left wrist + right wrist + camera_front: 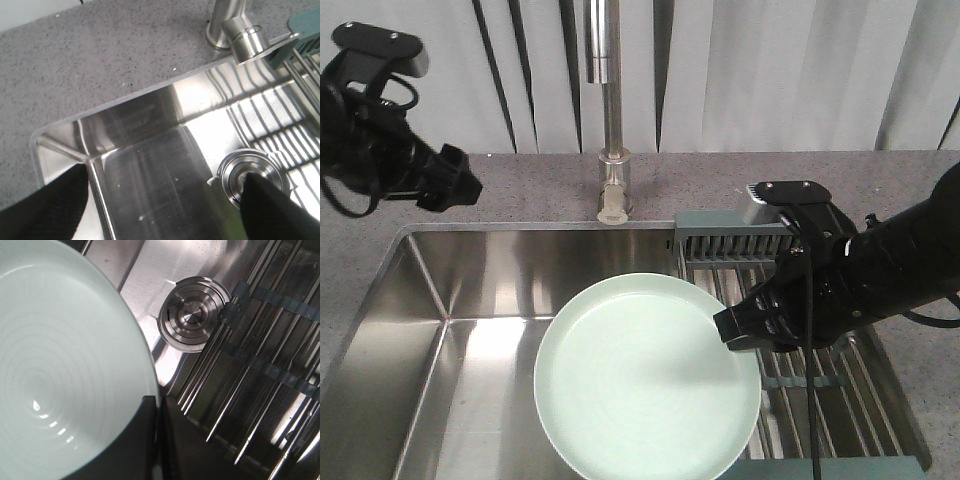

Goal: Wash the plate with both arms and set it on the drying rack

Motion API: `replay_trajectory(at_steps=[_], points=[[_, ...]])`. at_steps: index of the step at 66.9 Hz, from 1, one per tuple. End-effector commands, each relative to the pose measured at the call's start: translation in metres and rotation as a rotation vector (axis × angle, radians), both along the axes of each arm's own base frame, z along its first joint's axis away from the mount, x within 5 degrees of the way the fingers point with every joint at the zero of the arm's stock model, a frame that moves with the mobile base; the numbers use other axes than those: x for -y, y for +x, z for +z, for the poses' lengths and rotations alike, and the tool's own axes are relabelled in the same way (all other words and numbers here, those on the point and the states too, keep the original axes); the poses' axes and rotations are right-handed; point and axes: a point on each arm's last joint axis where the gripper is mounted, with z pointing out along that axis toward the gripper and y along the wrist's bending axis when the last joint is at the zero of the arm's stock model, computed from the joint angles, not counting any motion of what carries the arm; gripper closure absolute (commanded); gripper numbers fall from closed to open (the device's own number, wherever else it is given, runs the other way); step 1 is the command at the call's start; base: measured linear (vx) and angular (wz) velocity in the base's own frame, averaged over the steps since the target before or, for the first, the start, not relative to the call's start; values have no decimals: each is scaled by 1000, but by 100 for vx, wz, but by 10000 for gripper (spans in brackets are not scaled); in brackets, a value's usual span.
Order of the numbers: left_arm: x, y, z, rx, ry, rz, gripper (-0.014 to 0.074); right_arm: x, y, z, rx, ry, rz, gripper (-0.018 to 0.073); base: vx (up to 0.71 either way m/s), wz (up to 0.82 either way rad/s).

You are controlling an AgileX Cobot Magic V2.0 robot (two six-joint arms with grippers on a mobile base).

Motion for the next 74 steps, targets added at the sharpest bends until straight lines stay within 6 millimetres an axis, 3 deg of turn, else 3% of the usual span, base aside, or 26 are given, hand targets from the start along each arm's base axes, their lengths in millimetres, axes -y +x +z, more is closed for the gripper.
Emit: replay_trajectory(at_steps=[1,14,29,54,74], points=[[-17,-24,17,121,-48,66,24,0,-1,18,70,51,-17,561,0,0],[-47,-63,5,116,-64,183,24,0,-1,18,70,51,-17,561,0,0],[-63,-108,-10,122,-81,268,24,0,-1,18,69,51,-17,561,0,0],[-67,-178,-33,198,-119,304,24,0,-1,18,69,51,-17,561,0,0],[-67,-219,-50,229,-125,295,24,0,-1,18,69,51,-17,561,0,0]])
